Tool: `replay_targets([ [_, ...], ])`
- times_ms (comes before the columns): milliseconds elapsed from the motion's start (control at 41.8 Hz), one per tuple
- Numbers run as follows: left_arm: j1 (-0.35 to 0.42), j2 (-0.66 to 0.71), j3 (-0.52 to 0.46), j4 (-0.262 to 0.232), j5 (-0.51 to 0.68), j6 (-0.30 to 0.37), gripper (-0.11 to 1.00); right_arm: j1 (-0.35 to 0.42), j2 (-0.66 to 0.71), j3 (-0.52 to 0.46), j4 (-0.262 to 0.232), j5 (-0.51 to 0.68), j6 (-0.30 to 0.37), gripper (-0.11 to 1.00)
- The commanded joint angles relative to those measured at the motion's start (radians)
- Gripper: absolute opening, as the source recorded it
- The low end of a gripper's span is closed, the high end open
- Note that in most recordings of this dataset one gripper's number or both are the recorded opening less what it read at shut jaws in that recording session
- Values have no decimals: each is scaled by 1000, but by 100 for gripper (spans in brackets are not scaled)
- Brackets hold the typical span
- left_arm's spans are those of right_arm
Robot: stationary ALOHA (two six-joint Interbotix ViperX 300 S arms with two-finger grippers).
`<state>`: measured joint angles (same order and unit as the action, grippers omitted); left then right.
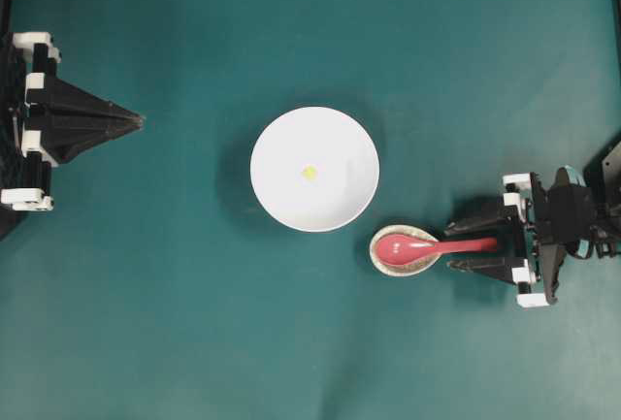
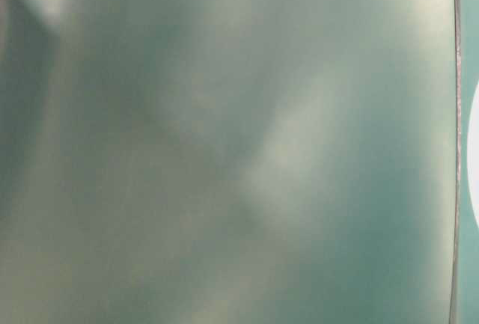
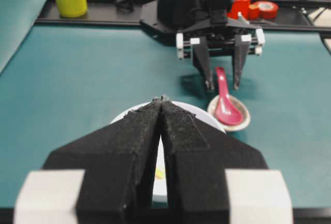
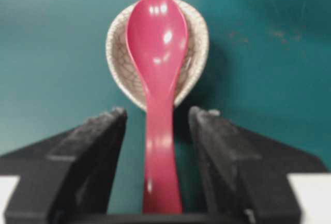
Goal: Scoop the yellow hexagonal prism block from the bowl with a spoon using the right arm.
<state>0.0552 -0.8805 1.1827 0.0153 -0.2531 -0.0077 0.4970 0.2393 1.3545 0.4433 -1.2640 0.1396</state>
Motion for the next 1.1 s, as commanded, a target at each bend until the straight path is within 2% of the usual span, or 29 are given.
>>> replay_targets([
  [0,2,6,-25,3,-9,-2,1,3,-12,-2,3,-12,-3,55],
  [96,2,6,-25,3,-9,0,1,3,-14,-5,2,-12,-3,47],
  [215,2,6,-26,3,-9,0,1,3,-23,-3,0,-12,-3,22],
  [454,2,-6,-26,3,-6,5,1,3,-161,6,2,15,-12,21],
  [574,2,-6,-26,3,-5,11,1,-15,-276,8,2,83,-31,21],
  [670,2,-6,-26,3,-6,14,1,-51,-391,-6,2,193,-74,21],
  [789,17,-8,-28,3,-14,14,1,-126,-534,-44,0,391,-144,21],
  [933,32,-6,-26,3,-11,14,1,-258,-670,-132,0,703,-221,21],
  [1076,37,3,-26,3,-6,14,1,-380,-726,-242,-3,988,-262,21],
])
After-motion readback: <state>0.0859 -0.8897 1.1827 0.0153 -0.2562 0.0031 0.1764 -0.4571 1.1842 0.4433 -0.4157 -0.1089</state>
